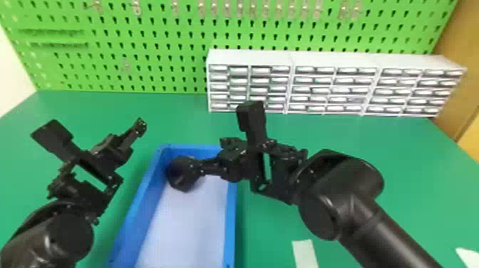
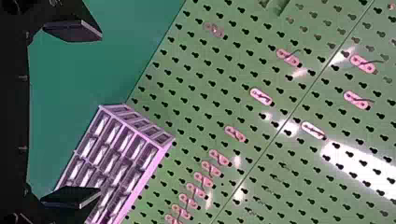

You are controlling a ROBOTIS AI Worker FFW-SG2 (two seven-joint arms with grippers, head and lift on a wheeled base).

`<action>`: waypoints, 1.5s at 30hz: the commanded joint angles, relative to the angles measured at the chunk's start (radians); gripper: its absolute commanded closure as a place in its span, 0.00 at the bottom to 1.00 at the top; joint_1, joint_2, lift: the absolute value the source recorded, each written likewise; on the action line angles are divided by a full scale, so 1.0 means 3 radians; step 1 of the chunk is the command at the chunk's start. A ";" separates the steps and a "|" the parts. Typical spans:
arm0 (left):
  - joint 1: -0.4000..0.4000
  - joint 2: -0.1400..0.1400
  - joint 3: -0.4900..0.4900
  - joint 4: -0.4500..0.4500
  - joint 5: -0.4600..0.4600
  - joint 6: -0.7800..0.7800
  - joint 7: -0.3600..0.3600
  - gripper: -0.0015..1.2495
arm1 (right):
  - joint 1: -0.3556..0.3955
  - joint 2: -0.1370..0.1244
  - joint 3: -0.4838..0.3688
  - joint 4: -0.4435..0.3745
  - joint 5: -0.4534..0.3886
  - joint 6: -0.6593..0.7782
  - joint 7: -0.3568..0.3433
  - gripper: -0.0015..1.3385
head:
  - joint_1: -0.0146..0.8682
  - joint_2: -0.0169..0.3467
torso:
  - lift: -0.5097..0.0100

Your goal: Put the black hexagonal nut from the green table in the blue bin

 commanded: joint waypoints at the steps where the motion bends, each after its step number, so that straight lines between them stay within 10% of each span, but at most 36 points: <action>1: 0.0000 0.0003 0.0000 0.0000 0.0000 -0.0001 0.0000 0.09 | 0.0002 0.0000 -0.0006 0.0000 0.0000 0.0000 0.0000 0.15 | 0.77 0.14 | 0.79; 11: 0.0005 -0.0002 0.0005 0.0000 0.0000 -0.0001 0.0000 0.09 | 0.0068 0.0031 -0.0164 0.0005 0.0097 0.0000 0.0005 0.15 | 0.77 0.14 | 0.79; 35: 0.0026 0.0003 0.0026 -0.0005 0.0005 -0.0001 0.0000 0.09 | 0.0978 0.0210 -0.1933 -0.0399 0.1381 -0.0302 0.0056 0.15 | 0.77 0.14 | 0.79; 45: 0.0026 0.0003 0.0026 -0.0005 0.0010 -0.0001 0.0000 0.09 | 0.1306 0.0424 -0.2695 -0.0450 0.1534 -0.0603 0.0056 0.15 | 0.77 0.14 | 0.79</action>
